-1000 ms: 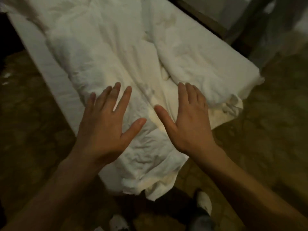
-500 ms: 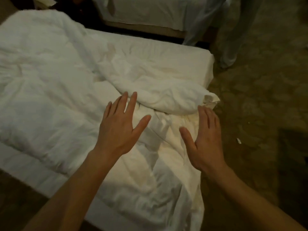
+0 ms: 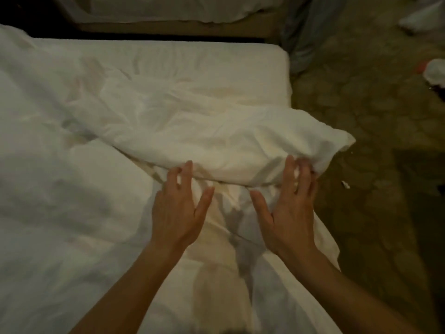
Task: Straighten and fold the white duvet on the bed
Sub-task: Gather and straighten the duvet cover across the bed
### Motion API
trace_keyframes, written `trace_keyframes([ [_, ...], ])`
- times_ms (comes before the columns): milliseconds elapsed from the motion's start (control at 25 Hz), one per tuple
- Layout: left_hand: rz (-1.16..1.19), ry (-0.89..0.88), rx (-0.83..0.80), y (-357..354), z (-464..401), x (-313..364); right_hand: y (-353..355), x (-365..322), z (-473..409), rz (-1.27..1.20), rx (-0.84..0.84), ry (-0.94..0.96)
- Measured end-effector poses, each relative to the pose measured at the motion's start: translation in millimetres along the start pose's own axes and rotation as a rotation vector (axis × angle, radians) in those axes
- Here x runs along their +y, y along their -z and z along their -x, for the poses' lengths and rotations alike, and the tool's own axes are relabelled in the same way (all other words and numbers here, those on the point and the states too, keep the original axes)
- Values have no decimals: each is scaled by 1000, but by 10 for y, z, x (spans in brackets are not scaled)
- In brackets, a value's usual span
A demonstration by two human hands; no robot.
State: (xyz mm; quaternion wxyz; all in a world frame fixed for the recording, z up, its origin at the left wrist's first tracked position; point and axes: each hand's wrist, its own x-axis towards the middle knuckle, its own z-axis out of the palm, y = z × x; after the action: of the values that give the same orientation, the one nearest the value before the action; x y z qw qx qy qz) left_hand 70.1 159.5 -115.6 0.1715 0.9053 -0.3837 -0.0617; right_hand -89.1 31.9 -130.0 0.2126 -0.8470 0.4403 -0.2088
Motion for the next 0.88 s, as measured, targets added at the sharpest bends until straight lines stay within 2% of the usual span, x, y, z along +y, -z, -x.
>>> trace_keyframes([
  [120,159,-125,91,-243,-270,-237,-210,-31,29,-64,29,-101],
  [240,256,-306,50,-303,-576,-297,-412,-232,21,-38,43,-23],
  [320,261,-337,25,-280,-748,-301,-526,-364,-141,-16,40,7],
  [400,246,-361,80,-194,-831,-332,-558,-476,-338,-25,39,-59],
  [520,152,-416,137,21,-840,-413,-439,-531,-495,0,195,-91],
  [600,82,-427,174,180,-774,-501,-318,-537,-443,17,291,-3],
  [680,35,-463,289,301,-709,-598,-256,-568,-349,22,374,194],
  [760,-15,-508,355,323,-863,-614,-301,-614,-413,56,336,339],
  [800,-42,-510,284,280,-1020,-566,-344,-609,-531,121,260,309],
  [880,-79,-472,27,96,-1367,-416,-457,-495,-819,330,68,164],
])
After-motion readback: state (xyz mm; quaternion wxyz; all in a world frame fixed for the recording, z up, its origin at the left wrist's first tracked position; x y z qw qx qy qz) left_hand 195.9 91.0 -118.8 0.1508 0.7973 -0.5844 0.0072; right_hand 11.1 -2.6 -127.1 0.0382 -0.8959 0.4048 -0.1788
